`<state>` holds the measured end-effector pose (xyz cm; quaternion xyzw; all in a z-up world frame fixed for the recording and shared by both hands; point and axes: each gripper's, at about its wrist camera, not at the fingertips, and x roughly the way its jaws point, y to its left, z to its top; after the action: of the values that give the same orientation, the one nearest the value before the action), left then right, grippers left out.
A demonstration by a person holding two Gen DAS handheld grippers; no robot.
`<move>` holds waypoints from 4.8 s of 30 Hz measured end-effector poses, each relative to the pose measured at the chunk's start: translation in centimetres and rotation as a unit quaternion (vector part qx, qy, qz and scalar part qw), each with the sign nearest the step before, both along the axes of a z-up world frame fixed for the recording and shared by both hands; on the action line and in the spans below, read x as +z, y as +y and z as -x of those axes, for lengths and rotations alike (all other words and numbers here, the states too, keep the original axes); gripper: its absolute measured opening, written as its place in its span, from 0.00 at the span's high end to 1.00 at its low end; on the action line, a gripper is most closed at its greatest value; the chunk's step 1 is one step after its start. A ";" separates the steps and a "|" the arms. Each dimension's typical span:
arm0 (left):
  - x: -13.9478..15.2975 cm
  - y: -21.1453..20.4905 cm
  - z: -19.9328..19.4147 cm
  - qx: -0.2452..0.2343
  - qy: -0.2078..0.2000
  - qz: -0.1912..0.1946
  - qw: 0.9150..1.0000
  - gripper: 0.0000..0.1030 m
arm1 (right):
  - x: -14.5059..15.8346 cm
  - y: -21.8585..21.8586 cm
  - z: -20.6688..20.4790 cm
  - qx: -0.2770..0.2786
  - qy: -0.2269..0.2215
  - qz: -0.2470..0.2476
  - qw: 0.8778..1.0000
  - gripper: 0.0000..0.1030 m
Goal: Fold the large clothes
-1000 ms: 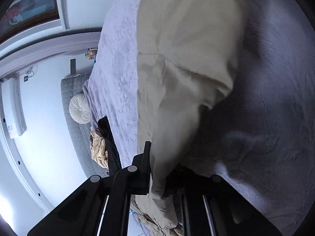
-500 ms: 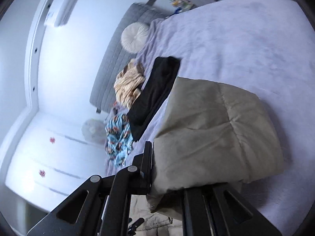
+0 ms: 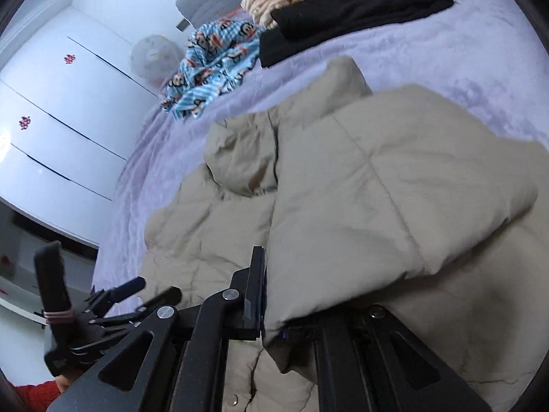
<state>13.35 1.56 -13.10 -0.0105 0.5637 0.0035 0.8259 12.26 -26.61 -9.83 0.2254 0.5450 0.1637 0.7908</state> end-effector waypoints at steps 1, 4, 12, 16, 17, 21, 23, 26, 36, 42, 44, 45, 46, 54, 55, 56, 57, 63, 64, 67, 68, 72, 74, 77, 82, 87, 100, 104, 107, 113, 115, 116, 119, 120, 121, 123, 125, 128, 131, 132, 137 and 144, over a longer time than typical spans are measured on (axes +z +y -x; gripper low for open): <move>-0.2 0.3 0.0 0.001 0.002 0.003 1.000 0.10 | -0.9 -0.6 -0.5 -0.008 0.011 0.000 1.000 0.92; -0.6 0.1 -0.4 -0.001 0.003 0.013 1.000 0.10 | -2.1 -1.2 -0.7 -0.025 0.033 -0.005 0.999 0.92; -1.0 -1.1 -1.6 -0.018 0.002 0.054 0.998 0.10 | 1.0 -2.3 0.4 -0.056 0.038 -0.018 0.998 0.30; -0.9 0.2 -2.1 -0.009 -0.004 0.076 0.997 0.10 | 2.4 -5.5 2.6 -0.140 0.029 -0.045 0.989 0.30; -0.9 0.6 -2.2 -0.007 -0.006 0.081 0.997 0.10 | 2.2 -6.4 2.6 -0.161 0.031 -0.055 0.985 0.30; -0.5 2.6 -2.2 -0.008 -0.014 0.127 0.992 0.10 | 2.0 -9.2 1.4 -0.239 0.025 -0.088 0.967 0.42; -0.4 4.0 -2.2 -0.007 -0.011 0.184 0.983 0.10 | 2.5 -8.8 0.0 -0.239 0.013 -0.088 0.967 0.74; -0.2 5.7 -2.2 -0.009 -0.008 0.255 0.967 0.10 | 4.4 -5.2 -1.6 -0.162 -0.028 -0.066 0.984 0.82; -1.0 8.2 -2.8 -0.013 0.019 0.415 0.910 0.10 | 2.1 11.5 -0.2 0.123 -0.001 0.088 0.989 0.75; -1.4 6.2 -3.7 -0.037 0.035 0.423 0.905 0.10 | 2.4 8.7 3.0 0.101 0.013 0.086 0.991 0.47; -2.2 5.2 -4.4 -0.037 0.044 0.403 0.913 0.10 | 2.7 6.3 4.7 0.086 0.017 0.074 0.993 0.47; -2.6 4.4 -4.8 -0.039 0.049 0.388 0.919 0.11 | 2.6 5.3 5.4 0.082 0.023 0.072 0.994 0.47; -2.9 3.6 -5.1 -0.041 0.054 0.378 0.923 0.11 | 2.4 4.7 5.7 0.081 0.028 0.075 0.994 0.47; -1.0 -0.5 -5.5 -0.062 0.035 0.339 0.938 0.89 | 1.0 0.4 7.5 0.059 0.039 0.125 0.990 0.47; 0.2 0.0 -5.1 -0.061 0.015 0.347 0.936 0.89 | 1.3 -0.2 7.7 0.055 0.033 0.135 0.989 0.47; 1.2 0.7 -4.6 -0.057 -0.002 0.349 0.935 0.89 | 1.5 -0.6 7.6 0.052 0.027 0.146 0.988 0.47; 1.8 1.5 -4.2 -0.052 -0.012 0.347 0.936 0.89 | 1.7 -1.1 7.5 0.049 0.020 0.158 0.986 0.47; -0.3 4.6 -3.1 -0.013 0.022 0.318 0.948 0.89 | 2.3 -7.1 6.9 0.009 -0.011 0.249 0.968 0.52; -1.2 4.6 -2.9 -0.013 0.029 0.311 0.950 0.89 | 1.9 -8.4 6.7 0.000 -0.002 0.229 0.973 0.59; -3.6 3.2 -2.9 -0.028 0.037 0.258 0.965 0.89 | 0.3 -10.4 6.4 -0.021 0.023 0.197 0.980 0.68; -4.0 2.8 -2.9 -0.031 0.036 0.244 0.969 0.88 | -0.2 -10.4 6.3 -0.022 0.025 0.196 0.980 0.68; -3.4 3.0 -2.7 -0.035 0.034 0.205 0.978 0.82 | -0.6 -10.3 6.4 -0.029 0.023 0.193 0.980 0.69; -2.6 3.7 -2.4 -0.031 0.025 0.171 0.984 0.82 | -0.7 -10.6 6.5 -0.029 0.023 0.187 0.982 0.69; -1.5 5.1 -1.9 -0.018 0.017 0.111 0.993 0.82 | -0.4 -10.7 6.5 -0.036 0.033 0.181 0.982 0.69; 0.8 7.1 -1.5 -0.010 -0.005 0.086 0.996 0.82 | 2.1 -9.1 8.3 0.009 0.057 0.196 0.979 0.53; 2.8 5.2 -2.3 -0.036 -0.024 0.114 0.993 0.82 | 6.8 -8.3 9.9 0.049 0.025 0.090 0.994 0.51; -3.1 -0.8 -4.2 -0.063 -0.007 0.057 0.996 0.82 | -0.4 -12.3 -0.6 -0.067 0.039 0.178 0.981 0.90; -3.9 -1.5 -3.9 -0.064 -0.011 0.048 0.997 0.82 | -1.3 -13.9 0.2 -0.087 0.031 0.166 0.982 0.92; -3.1 -0.9 -3.8 -0.051 0.002 0.052 0.997 0.82 | -0.3 -13.8 0.6 -0.089 0.033 0.188 0.977 0.92; -0.9 0.5 -1.9 -0.041 0.009 0.032 0.999 0.82 | 2.6 -11.5 3.2 -0.054 0.023 0.268 0.962 0.87; -0.5 0.8 -1.1 -0.040 0.014 0.024 0.999 0.82 | 3.3 -11.2 4.5 -0.050 0.025 0.275 0.960 0.87; -0.4 1.0 -0.8 -0.039 0.018 0.021 0.999 0.82 | 3.6 -11.1 5.1 -0.050 0.028 0.275 0.960 0.87; -0.4 1.6 0.1 -0.028 0.036 0.019 0.999 0.82 | 4.4 -11.1 6.7 -0.062 0.039 0.261 0.962 0.87; -0.4 1.7 0.4 -0.025 0.044 0.020 0.999 0.82 | 4.7 -11.1 7.2 -0.068 0.044 0.254 0.964 0.87; -0.3 1.8 0.7 -0.021 0.050 0.020 0.998 0.82 | 4.7 -11.1 7.6 -0.071 0.048 0.249 0.965 0.87; 0.0 2.0 1.4 -0.017 0.056 0.022 0.998 0.82 | 5.0 -11.2 8.6 -0.083 0.061 0.237 0.966 0.87; 0.4 2.1 2.1 -0.014 0.061 0.026 0.998 0.82 | 5.1 -11.3 9.5 -0.097 0.079 0.216 0.968 0.87; 1.0 2.1 3.4 -0.013 0.070 0.031 0.997 0.82 | 5.3 -11.4 11.0 -0.113 0.102 0.190 0.970 0.87; 1.8 1.8 4.5 -0.019 0.074 0.026 0.997 0.81 | 5.5 -11.1 12.6 -0.124 0.119 0.169 0.971 0.86; 2.2 1.7 4.9 -0.022 0.073 0.026 0.997 0.81 | 5.6 -11.0 13.2 -0.125 0.126 0.161 0.971 0.86; 3.4 0.9 6.4 -0.028 0.077 0.029 0.996 0.81 | 5.9 -10.2 15.2 -0.122 0.141 0.146 0.972 0.75; 4.3 -0.3 8.3 -0.014 0.081 0.028 0.996 0.81 | 6.6 -10.2 15.9 -0.108 0.142 0.132 0.975 0.73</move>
<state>5.00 1.27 -8.82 -0.0249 0.6288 -0.0232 0.7768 -3.69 -36.79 -3.21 0.1973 0.6408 -0.0301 0.7413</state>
